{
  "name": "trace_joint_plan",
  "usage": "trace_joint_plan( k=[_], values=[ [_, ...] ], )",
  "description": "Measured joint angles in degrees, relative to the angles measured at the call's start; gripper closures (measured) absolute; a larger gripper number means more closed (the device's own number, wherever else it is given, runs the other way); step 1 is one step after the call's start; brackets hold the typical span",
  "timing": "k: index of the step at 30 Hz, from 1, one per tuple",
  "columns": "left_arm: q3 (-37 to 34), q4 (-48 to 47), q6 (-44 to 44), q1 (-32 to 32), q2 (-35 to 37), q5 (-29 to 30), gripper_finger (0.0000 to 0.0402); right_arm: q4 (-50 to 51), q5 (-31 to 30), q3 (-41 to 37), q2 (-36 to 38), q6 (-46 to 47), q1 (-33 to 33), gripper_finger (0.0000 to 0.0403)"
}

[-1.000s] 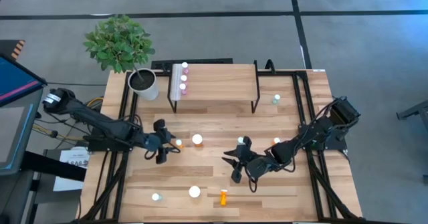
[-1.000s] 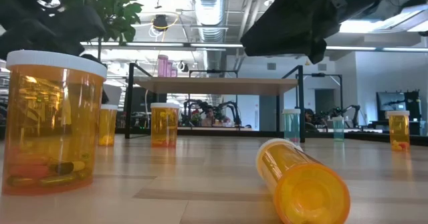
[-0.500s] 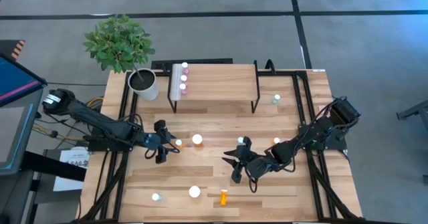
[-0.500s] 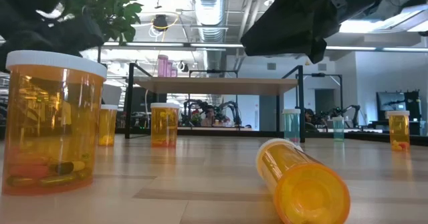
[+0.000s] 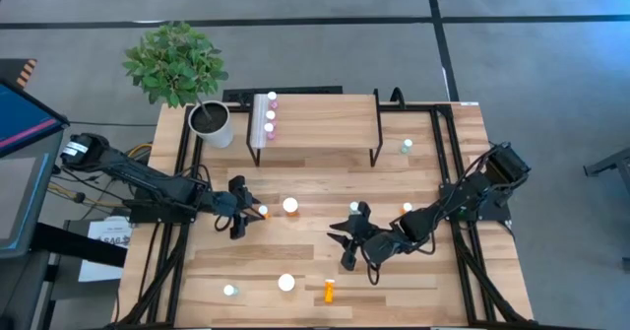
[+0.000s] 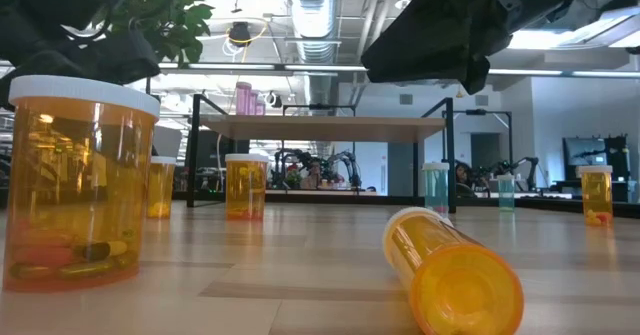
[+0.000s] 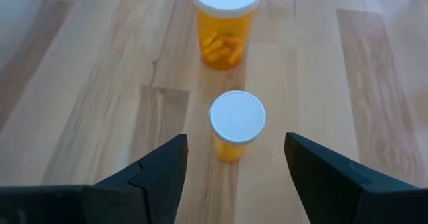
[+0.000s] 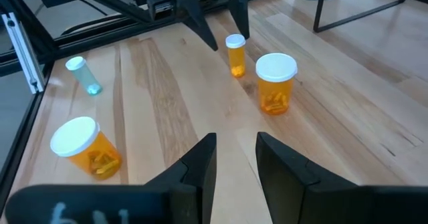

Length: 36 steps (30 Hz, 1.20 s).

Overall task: Pick and place medicine bottles onto shelf by color
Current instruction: Put the top left small orange pill bottle on the shelf

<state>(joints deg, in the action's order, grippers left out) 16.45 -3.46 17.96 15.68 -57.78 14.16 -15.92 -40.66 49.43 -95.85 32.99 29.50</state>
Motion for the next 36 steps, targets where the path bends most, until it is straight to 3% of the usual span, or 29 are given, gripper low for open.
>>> trace_joint_plan(
  k=[10, 36],
  values=[
    [0.0, 0.7, 0.6, 0.0, -0.7, 0.6, 0.015, 0.0, -0.2, 0.0, 0.0, 0.0, 0.0, 0.0276],
    [0.0, 10.0, -1.8, -4.3, -13.8, -3.1, 0.0147, 0.2, 0.1, 0.0, 0.0, 1.5, -0.5, 0.0276]
  ],
)
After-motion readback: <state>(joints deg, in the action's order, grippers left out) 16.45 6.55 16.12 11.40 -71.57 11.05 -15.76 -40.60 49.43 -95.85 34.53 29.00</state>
